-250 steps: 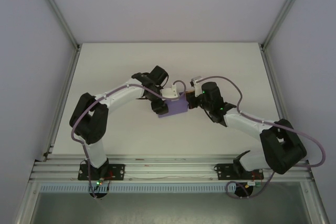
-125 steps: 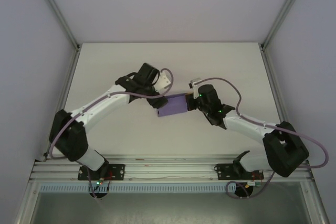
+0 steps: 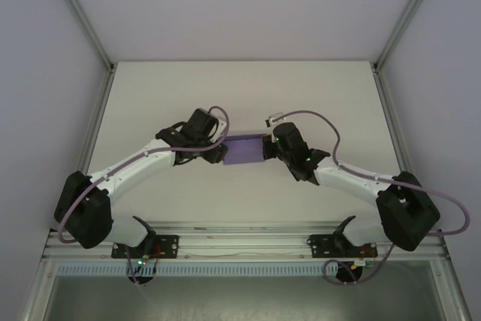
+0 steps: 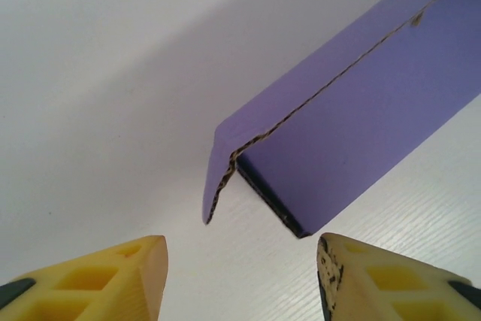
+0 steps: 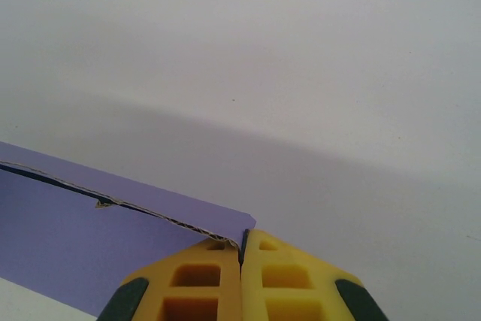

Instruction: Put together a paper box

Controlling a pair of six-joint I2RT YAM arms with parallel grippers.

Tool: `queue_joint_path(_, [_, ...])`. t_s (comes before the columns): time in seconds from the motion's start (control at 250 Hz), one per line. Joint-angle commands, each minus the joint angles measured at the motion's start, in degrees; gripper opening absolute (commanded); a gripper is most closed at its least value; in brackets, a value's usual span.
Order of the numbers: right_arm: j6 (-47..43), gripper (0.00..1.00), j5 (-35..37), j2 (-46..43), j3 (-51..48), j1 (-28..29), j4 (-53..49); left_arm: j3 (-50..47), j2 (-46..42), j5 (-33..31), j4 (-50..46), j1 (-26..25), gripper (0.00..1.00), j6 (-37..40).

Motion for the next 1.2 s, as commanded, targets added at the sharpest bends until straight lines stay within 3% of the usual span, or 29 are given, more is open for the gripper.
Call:
queue_joint_path(0.0, [0.60, 0.00, 2.20, 1.72, 0.45, 1.01, -7.51, 0.31, -0.49, -1.66, 3.42, -0.14, 0.47, -3.41])
queue_joint_path(0.2, [0.85, 0.00, 1.41, 1.96, 0.54, 1.24, -7.79, 3.19, 2.71, -3.98, 1.56, -0.15, 0.24, -3.64])
queue_joint_path(0.3, [0.75, 0.00, 1.28, 2.13, 0.78, 1.41, -7.99, 3.94, 3.53, -5.18, 1.11, -0.14, 0.18, -4.03])
queue_joint_path(0.911, [0.73, 0.00, 0.91, 2.13, 0.80, 1.55, -8.70, 5.78, 6.03, -8.90, 1.14, -0.14, 0.21, -2.03])
queue_joint_path(1.051, [0.58, 0.00, 1.00, 2.14, 0.71, 1.56, -9.10, 5.92, 6.57, -8.95, 1.57, -0.14, 0.15, -1.71])
queue_joint_path(1.195, [0.14, 0.00, 1.38, 2.52, 0.85, 1.63, -9.93, 6.31, 6.48, -9.02, 1.15, -0.18, 0.02, -2.38])
